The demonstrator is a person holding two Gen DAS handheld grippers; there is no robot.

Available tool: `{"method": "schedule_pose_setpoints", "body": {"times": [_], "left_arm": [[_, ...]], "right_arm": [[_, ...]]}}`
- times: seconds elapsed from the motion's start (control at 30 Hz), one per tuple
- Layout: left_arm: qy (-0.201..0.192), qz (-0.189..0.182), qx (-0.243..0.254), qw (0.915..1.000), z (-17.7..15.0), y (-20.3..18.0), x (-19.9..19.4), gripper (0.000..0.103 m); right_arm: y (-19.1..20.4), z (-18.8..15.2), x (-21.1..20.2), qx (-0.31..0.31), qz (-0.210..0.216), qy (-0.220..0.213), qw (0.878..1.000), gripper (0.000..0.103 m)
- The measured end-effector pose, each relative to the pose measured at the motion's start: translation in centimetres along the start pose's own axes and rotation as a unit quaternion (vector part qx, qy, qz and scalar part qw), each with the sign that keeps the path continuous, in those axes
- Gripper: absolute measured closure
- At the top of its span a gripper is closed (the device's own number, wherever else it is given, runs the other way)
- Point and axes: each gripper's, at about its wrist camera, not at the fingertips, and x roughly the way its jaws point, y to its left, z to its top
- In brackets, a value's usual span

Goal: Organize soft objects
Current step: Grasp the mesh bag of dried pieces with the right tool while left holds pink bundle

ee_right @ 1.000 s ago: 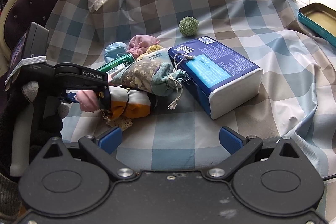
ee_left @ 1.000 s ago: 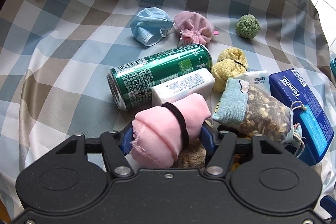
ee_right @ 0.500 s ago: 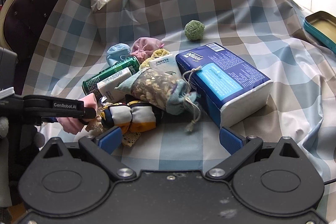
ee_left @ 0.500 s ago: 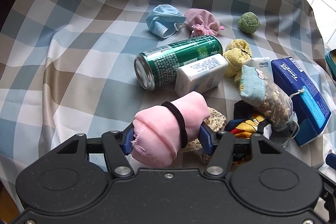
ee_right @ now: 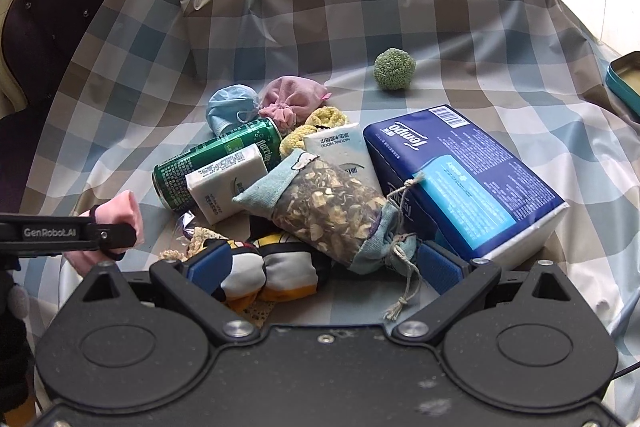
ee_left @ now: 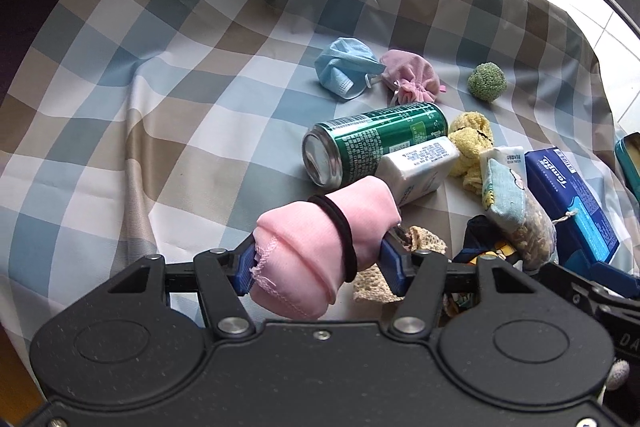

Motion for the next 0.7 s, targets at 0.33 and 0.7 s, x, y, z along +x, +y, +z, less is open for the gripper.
{"method": "schedule_pose_setpoints", "body": {"times": [0.33,0.7], "left_arm": [[0.007,0.008,0.010,0.9999,-2.1,0.5,-0.7,0.046],[0.019,0.002,0.008,0.9998,-3.0,0.6,-0.2,0.046]], "right_arm": [[0.3,1.3,5.2,-0.008,-0.029,0.029,0.999,0.003],[0.4,2.4,8.0,0.002,-0.028,0.042,0.999,0.010]]}}
